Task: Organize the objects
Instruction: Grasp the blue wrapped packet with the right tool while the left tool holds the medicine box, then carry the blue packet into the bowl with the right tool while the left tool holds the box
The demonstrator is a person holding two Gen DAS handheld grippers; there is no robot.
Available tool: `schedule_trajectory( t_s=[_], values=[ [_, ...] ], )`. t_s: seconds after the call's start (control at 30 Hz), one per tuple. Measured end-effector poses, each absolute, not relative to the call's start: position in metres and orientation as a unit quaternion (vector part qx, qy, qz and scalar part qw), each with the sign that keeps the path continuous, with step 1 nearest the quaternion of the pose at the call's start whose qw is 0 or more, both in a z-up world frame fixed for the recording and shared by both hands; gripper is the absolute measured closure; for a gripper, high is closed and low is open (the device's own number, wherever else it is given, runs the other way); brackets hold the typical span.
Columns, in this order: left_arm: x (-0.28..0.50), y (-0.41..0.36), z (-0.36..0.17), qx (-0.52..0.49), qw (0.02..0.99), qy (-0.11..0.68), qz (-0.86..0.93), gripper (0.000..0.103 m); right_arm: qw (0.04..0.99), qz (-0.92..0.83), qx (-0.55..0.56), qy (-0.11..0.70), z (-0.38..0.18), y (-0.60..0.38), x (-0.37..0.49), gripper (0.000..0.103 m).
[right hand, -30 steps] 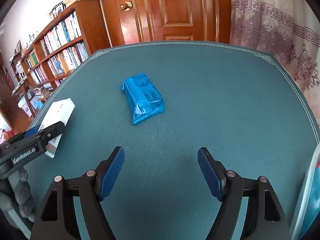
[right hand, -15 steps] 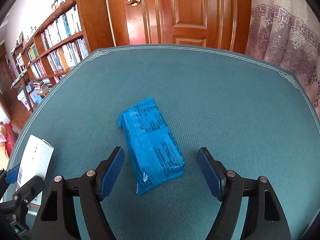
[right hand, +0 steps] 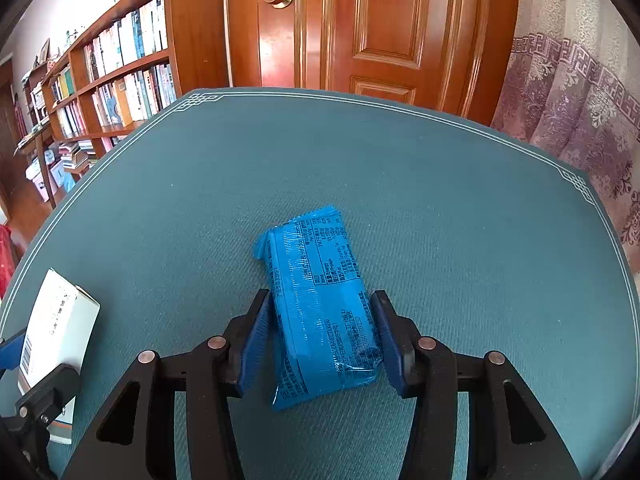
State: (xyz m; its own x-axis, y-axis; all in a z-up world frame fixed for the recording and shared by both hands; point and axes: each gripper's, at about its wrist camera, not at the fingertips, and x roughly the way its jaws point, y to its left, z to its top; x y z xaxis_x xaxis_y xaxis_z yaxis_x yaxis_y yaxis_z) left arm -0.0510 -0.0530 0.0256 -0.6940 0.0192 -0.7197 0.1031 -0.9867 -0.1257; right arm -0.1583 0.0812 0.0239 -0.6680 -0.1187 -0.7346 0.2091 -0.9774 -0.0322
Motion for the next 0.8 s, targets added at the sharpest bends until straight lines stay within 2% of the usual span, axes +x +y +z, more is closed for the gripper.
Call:
schedule_trajectory(
  t_s=[0.17,0.8],
  values=[
    [-0.049,-0.052,0.027,0.387,0.019,0.078,-0.918,0.037,0.086,-0.913,0.397,0.046,0.023,0.089,-0.141,0.059],
    [-0.037,-0.032,0.036,0.371,-0.018,0.061,-0.927,0.037,0.093,-0.916,0.391,-0.007,0.035,0.113,-0.037,0.06]
  ],
)
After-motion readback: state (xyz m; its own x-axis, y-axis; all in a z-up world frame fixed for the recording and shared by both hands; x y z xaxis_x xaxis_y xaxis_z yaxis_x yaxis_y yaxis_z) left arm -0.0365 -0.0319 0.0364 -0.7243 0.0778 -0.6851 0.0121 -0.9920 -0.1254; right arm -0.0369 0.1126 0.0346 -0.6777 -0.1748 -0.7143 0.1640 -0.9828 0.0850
